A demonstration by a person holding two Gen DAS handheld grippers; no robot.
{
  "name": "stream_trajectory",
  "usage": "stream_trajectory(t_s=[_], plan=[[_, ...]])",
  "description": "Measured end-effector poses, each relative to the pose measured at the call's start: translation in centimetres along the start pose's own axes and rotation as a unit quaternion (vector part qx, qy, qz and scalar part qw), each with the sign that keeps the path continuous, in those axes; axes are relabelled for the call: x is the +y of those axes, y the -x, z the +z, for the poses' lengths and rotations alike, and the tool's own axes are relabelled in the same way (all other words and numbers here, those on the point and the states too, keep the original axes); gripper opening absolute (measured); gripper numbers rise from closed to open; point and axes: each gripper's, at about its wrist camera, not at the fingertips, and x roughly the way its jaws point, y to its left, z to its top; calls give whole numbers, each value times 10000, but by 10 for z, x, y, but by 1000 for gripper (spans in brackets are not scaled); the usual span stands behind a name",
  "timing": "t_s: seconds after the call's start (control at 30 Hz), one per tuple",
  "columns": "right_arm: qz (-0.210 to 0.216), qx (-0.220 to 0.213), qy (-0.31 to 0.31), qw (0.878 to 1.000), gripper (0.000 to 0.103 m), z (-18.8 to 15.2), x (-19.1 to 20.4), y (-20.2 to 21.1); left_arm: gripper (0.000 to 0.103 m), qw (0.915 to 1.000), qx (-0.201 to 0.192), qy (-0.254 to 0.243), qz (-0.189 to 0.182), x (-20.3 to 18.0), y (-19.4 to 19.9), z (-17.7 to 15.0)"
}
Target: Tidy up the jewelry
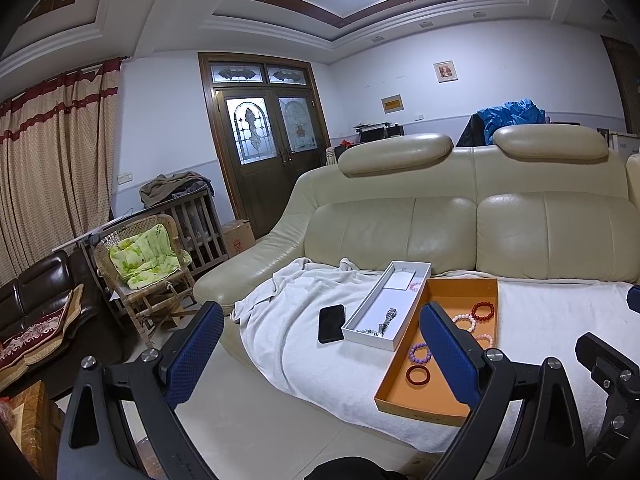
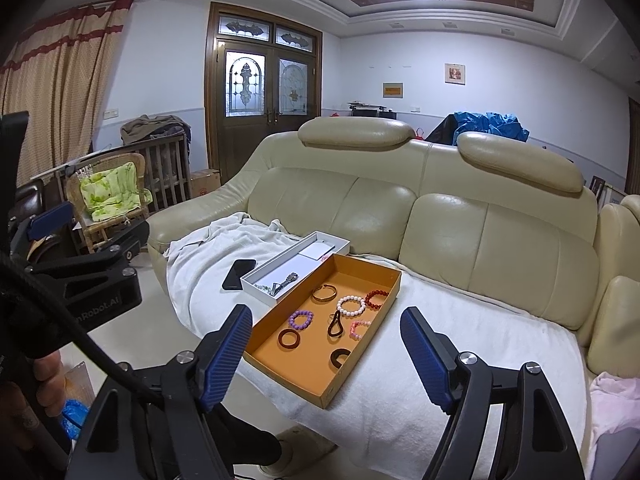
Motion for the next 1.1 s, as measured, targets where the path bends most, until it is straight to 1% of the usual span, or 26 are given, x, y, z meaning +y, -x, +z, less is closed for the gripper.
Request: stream_trajectory(t_s=[0.73,1.1], plan=[[-66,-9,57,10000,80,2,5,1,98,9999,-16,95,-54,4,2,0],[-104,212,60,9997,80,2,8,-8,98,10000,18,85,-12,4,1,-2]])
